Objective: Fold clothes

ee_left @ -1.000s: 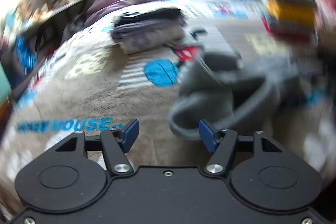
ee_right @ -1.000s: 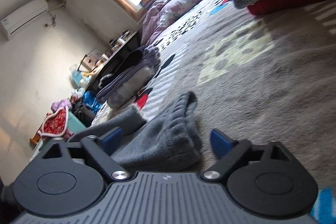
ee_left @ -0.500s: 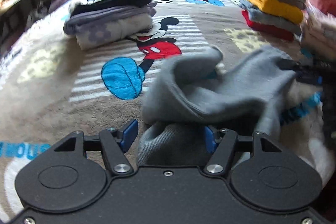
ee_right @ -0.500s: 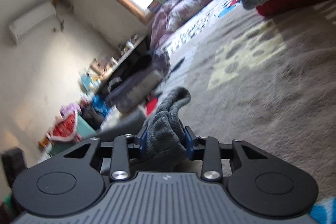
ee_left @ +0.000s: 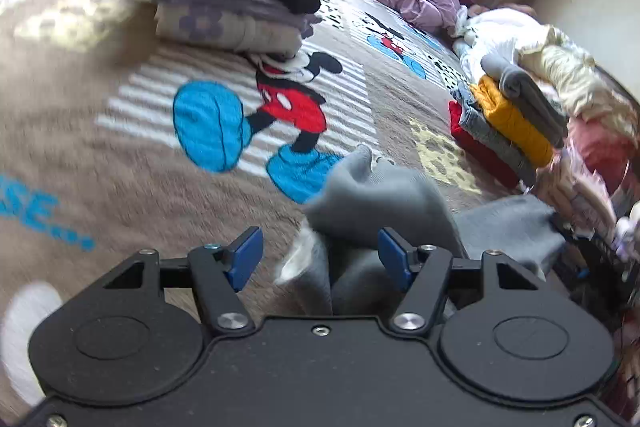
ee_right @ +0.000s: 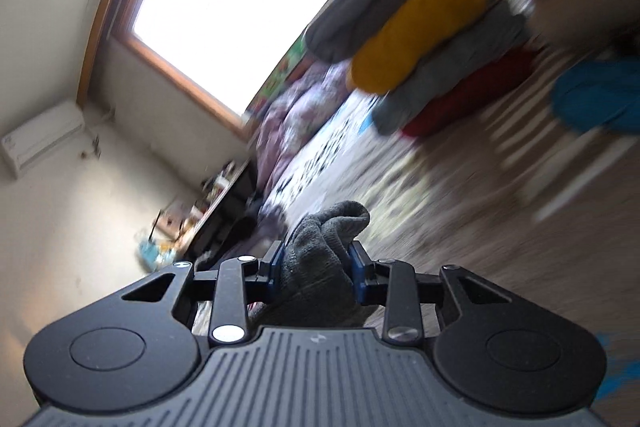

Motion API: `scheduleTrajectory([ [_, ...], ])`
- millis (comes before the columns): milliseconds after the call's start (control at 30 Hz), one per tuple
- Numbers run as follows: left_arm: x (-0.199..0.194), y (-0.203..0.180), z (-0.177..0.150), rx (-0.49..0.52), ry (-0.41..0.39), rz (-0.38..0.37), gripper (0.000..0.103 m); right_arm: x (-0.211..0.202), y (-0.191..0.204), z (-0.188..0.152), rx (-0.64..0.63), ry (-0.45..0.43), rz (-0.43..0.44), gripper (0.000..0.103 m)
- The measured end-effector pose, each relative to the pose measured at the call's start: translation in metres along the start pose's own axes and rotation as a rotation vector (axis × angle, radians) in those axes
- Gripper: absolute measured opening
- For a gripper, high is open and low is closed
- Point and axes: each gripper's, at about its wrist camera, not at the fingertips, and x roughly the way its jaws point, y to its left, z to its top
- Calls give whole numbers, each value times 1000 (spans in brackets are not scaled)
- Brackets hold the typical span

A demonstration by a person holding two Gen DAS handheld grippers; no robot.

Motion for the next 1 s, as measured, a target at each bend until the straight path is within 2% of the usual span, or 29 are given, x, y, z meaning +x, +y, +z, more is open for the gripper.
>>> scheduleTrajectory([
  [200,8,-4,-19,-64,11,-12,63,-35,-29,16,63,-92,-101,35],
  [400,7,-9,-30,-67,-47,15,63,-60,-46,20,65,-131,-202,35],
  [633,21,-11,-30,-107,-98,98,63,-63,-65,11,139,-114,-266,39],
  [733,22,-24,-25,-79,-104,89,63,-64,-65,8,143,-114,-270,42],
  [833,26,-44,-17,-48,-80,47,63,-64,-65,7,140,-106,-272,45],
  [1000,50,-72,-2,-84,54,53,63,-62,-67,7,142,-82,-275,52],
])
